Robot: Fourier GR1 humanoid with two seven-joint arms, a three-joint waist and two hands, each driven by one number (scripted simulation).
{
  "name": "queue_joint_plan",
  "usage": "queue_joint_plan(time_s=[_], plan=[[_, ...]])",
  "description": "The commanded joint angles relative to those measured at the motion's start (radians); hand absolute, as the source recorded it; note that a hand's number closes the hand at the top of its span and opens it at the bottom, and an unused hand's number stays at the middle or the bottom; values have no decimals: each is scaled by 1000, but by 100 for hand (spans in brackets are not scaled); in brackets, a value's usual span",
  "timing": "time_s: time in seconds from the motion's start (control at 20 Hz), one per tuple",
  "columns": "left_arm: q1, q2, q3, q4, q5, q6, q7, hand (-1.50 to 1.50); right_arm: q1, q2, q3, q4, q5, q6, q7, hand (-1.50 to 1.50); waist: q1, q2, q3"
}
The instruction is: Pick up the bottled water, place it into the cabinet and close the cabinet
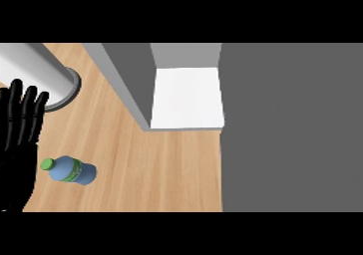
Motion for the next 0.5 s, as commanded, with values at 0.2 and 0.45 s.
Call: queue_joint_plan(time_s=[0.2, 0.45], plan=[[127, -16, -28, -205, -27, 21, 110, -150, 201, 37, 27, -159, -32, 29, 6, -150, 14, 2, -15], [217, -71, -101, -160, 168, 60, 235, -150, 226, 20, 92, -201, -261, 136, 166, -150, 14, 1, -15]])
